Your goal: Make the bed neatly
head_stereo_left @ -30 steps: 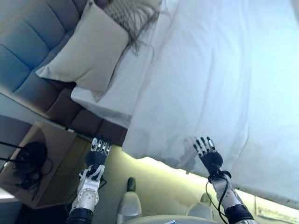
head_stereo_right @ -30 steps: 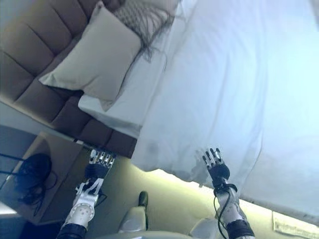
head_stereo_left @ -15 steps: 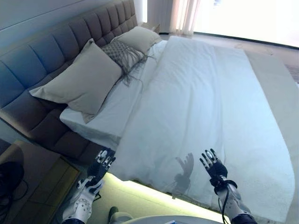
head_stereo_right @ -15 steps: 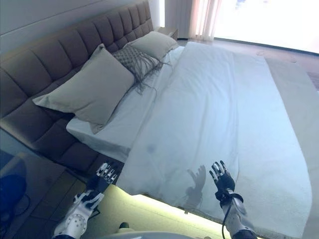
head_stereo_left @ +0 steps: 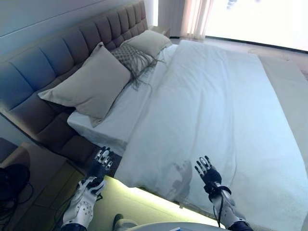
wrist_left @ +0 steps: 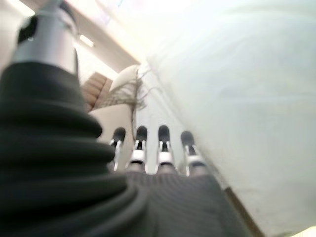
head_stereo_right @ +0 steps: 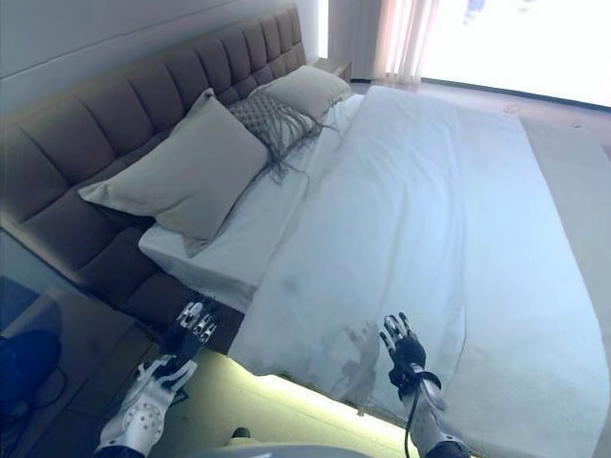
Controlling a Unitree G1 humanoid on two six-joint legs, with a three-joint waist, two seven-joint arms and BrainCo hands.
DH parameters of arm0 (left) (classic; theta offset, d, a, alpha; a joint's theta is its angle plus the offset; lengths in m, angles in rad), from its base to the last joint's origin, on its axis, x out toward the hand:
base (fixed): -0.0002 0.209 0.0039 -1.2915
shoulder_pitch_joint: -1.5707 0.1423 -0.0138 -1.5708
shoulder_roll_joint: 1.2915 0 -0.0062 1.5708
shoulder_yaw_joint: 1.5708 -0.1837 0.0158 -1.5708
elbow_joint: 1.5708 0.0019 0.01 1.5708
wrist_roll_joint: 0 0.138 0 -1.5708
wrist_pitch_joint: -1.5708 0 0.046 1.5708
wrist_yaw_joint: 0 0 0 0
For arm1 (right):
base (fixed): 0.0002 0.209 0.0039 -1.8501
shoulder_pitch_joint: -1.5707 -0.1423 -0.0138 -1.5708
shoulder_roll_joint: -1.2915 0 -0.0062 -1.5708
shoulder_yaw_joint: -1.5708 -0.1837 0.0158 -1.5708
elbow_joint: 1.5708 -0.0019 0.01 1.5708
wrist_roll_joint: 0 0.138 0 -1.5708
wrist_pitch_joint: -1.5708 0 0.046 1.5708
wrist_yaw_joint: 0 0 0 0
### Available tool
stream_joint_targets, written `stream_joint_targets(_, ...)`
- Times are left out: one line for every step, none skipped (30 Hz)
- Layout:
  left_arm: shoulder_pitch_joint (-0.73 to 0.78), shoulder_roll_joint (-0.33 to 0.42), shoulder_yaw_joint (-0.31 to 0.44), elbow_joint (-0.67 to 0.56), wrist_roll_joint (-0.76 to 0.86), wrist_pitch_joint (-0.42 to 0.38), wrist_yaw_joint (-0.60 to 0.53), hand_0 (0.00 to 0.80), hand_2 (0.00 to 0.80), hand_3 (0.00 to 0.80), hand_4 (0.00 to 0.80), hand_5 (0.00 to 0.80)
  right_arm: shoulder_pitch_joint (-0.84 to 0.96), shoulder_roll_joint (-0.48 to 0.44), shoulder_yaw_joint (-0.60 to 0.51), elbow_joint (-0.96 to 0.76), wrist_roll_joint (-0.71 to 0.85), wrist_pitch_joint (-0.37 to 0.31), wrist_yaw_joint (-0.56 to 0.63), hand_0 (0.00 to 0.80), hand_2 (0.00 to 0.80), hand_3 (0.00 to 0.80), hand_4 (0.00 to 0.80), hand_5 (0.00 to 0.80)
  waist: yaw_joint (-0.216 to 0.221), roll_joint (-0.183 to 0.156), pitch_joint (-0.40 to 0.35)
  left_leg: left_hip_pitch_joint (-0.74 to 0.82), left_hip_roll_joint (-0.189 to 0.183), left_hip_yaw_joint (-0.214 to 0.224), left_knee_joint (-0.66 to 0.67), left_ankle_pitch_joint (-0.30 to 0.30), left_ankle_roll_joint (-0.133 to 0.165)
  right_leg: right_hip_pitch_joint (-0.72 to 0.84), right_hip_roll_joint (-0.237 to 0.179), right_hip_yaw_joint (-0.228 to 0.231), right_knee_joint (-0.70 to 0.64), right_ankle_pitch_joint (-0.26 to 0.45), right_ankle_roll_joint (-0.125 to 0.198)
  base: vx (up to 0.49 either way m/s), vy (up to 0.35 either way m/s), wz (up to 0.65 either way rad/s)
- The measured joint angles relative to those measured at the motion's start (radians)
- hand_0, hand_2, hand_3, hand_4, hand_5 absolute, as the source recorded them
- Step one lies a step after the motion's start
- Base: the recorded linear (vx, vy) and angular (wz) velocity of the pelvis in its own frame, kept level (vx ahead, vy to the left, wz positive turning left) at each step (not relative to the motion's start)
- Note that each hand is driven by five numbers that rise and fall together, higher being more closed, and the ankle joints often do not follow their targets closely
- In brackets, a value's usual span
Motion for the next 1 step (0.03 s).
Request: stream_joint_targets(0.0, 0.0, 0.002, 0.0, 0.0, 0.0, 0.001, 0.0, 0.0, 0.0, 0.0, 0.0, 0.0, 0.0, 0.0, 0.0, 0.0, 0.0, 0.0, 0.0, 0.0, 0.0, 0.0, 0.0, 0.001, 0.0, 0.0, 0.0, 0.0, 0.0, 0.0, 0.0, 0.0, 0.0, 0.0, 0.0, 0.0, 0.0, 0.0, 0.0, 0.0, 0.0)
